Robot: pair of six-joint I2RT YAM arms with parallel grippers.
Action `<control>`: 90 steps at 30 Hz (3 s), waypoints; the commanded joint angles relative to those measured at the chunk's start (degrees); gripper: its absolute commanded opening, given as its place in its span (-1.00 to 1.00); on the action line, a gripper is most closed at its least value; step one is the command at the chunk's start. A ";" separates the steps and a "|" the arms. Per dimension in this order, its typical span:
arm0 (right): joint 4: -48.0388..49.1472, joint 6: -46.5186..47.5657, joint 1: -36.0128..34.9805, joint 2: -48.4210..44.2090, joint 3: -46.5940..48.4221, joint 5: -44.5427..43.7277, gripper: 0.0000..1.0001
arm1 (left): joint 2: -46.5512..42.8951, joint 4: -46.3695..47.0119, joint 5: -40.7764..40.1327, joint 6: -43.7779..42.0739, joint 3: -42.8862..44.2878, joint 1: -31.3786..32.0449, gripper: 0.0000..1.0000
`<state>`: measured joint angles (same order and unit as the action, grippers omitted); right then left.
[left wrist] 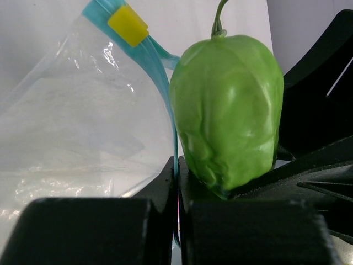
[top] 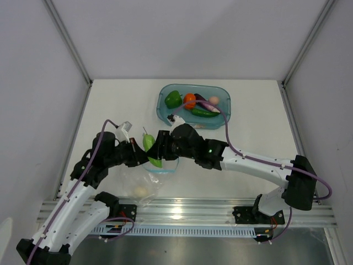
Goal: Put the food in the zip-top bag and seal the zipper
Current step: Place the fake vegetable in the zipper food storage bag, then pick up the fake vegetable from the bin.
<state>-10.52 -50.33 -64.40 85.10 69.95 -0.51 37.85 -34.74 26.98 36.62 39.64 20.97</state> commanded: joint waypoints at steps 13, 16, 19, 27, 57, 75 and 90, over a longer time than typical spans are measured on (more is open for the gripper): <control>-0.55 1.90 -4.33 -2.48 -4.21 -5.55 -0.91 | -3.04 -0.32 0.79 0.56 4.13 -0.14 -0.99; -0.46 1.63 -4.50 -2.31 -5.08 -5.38 -0.88 | -3.48 -0.68 0.70 0.56 4.39 -0.14 -0.99; -0.99 1.55 -4.59 -2.13 -5.53 -5.72 -0.82 | -4.09 -1.29 0.62 0.56 4.75 -0.14 -0.99; -4.23 4.53 -5.21 -2.75 -5.62 -6.51 0.22 | -5.50 -2.35 -0.09 0.64 6.41 -0.14 -0.99; -1.79 27.29 29.31 1.72 11.25 -11.35 0.83 | -4.10 -0.59 -0.26 -1.73 2.99 -0.14 -0.99; 0.34 27.83 37.86 42.05 40.68 -5.46 0.84 | 0.82 4.77 0.35 -4.54 0.97 -0.14 -0.99; 0.85 27.56 38.65 51.13 43.87 -2.92 0.71 | 5.40 8.90 0.88 -5.33 -0.35 -0.14 -0.99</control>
<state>-11.64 -23.27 -25.74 135.11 111.04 -5.21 43.13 -28.27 26.96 32.88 39.81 20.97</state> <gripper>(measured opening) 0.870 0.003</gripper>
